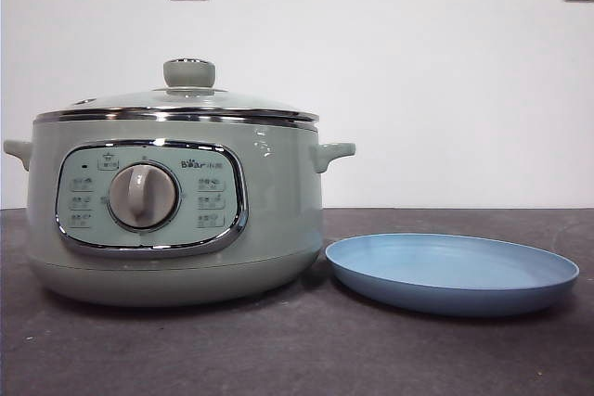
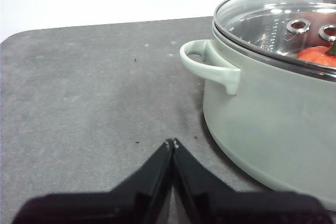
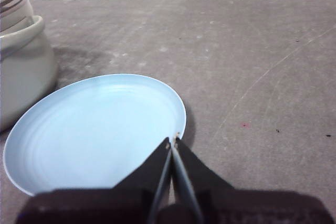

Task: Take the pumpkin out from the steamer,put the pumpkin in the blue plate,close the lid

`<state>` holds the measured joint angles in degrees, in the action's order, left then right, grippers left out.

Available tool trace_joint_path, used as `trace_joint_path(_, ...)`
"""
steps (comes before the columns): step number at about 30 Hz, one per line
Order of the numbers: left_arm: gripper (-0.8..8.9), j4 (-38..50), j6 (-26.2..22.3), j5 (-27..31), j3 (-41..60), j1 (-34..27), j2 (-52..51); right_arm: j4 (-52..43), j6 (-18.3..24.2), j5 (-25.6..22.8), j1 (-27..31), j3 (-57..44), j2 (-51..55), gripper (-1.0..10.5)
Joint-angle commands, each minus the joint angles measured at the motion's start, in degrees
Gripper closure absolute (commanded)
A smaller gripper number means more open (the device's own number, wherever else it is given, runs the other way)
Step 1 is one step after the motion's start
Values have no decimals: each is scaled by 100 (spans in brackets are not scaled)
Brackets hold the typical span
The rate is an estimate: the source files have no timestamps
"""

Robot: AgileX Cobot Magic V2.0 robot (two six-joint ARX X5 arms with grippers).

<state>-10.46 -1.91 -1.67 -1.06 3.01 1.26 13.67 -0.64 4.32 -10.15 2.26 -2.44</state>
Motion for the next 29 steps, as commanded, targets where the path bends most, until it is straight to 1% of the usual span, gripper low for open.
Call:
trace_joint_path(1,817,-22,44,2,79,-24,-11,50,-195,-15,-2,-35,9,945)
trace_joint_path(2,817,-22,68,-28,79,-24,-13,50,-363,-11,-4,-35,9,945)
trace_joint_path(3,817,-22,92,-68,79,-22,-11,50,-636,17,-4,-35,9,945)
trace_joint_path(4,817,-17,221,-179,79,-20,-13,50,-997,28,-4,-35,9,945)
trace_joint_path(5,817,-9,428,-299,79,-17,-13,50,-1353,26,-4,-35,9,945)
trace_joint_path(7,817,11,1058,-656,79,-17,-11,48,-2074,24,-4,-35,9,945)
trace_joint_path(9,817,33,1646,-1036,79,-17,-13,48,-2406,7,-4,-35,9,945)
trace_joint_path(11,817,55,2114,-1414,79,-17,-13,42,-2437,-26,-4,-35,9,945)
trace_joint_path(12,817,63,2264,-1534,79,-17,-13,37,-2437,-28,-2,-35,9,945)
trace_joint_path(15,817,129,2490,-1587,79,-17,-13,39,-2439,31,-4,-31,9,946)
trace_joint_path(17,819,195,2492,-1670,72,-17,-11,42,-2455,52,-4,-7,9,947)
trace_joint_path(19,822,203,2538,-1670,13,-17,-11,42,-2507,181,-4,61,9,950)
trace_joint_path(21,822,179,2599,-1646,-118,-20,-11,57,-2544,179,-4,181,4,952)
trace_joint_path(26,822,28,2594,-1464,-704,-20,66,57,-2538,170,-4,713,-162,956)
trace_joint_path(29,822,-98,2577,-1390,-1161,-20,330,57,-2518,170,-4,1121,-411,956)
